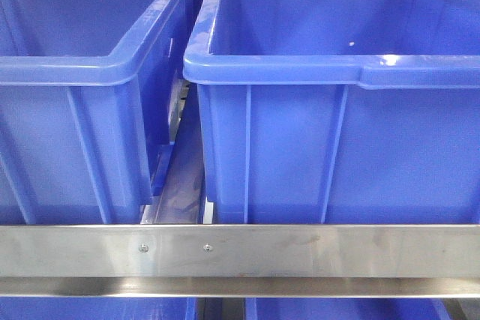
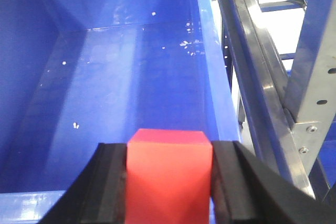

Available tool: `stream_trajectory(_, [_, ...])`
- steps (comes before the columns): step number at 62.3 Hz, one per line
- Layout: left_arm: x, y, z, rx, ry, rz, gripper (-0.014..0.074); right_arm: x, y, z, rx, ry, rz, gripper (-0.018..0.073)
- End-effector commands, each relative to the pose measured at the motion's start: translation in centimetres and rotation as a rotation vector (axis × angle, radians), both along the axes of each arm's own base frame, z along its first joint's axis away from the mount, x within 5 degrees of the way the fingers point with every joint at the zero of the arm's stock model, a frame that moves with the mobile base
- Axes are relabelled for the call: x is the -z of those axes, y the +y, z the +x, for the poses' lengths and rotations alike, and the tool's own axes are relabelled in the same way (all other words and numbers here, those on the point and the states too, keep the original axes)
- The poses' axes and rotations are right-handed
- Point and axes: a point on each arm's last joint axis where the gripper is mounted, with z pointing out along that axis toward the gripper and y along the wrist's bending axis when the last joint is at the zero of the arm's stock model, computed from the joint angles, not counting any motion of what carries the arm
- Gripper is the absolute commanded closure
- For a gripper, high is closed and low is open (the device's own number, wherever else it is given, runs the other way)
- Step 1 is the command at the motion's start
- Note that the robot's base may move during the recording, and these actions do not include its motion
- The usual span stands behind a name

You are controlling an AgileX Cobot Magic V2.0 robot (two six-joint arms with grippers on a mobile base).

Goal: Sort and place red and blue blocks on shelf
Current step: 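Lower the red cube and blue cube into two separate blue bins, then open both grippers to release the cubes into the bins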

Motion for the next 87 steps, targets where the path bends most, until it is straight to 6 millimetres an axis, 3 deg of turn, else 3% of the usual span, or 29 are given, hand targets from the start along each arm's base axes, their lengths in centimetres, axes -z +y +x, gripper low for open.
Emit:
stream_trajectory(1, [-1.6,-0.1,0.4,-0.005,-0.109,-0.027,0.0472,-1.7,-0.1,0.1,0.011,-0.117,-0.008,0.0510])
stream_trajectory(17, [-2.4,-0.1,0.6,-0.005,-0.169,-0.039,0.0472,-2.0,-0.1,0.1,0.012,-0.141,-0.006,0.0510])
stream_trajectory(30, [-4.8,-0.2,1.1,-0.005,-0.229,-0.044,0.0472,-3.2,-0.1,0.6,0.010,-0.189,-0.018,0.0510])
stream_trajectory(49, [-6.7,-0.5,4.9,-0.007,-0.242,-0.046,0.0472,-5.0,0.5,4.1,-0.022,-0.174,-0.022,0.0510])
stream_trajectory(60, [-6.7,-0.7,7.7,-0.008,-0.242,-0.045,0.0472,-5.6,0.9,6.8,-0.029,-0.179,-0.022,0.0510])
stream_trajectory(74, [-5.5,-1.0,11.2,-0.010,-0.170,-0.037,0.0472,-4.6,1.2,10.3,-0.027,-0.141,-0.025,0.0510])
stream_trajectory(87, [-4.0,-1.2,12.8,-0.011,-0.109,-0.033,0.0470,-3.7,1.3,11.7,-0.027,-0.104,-0.028,0.0510])
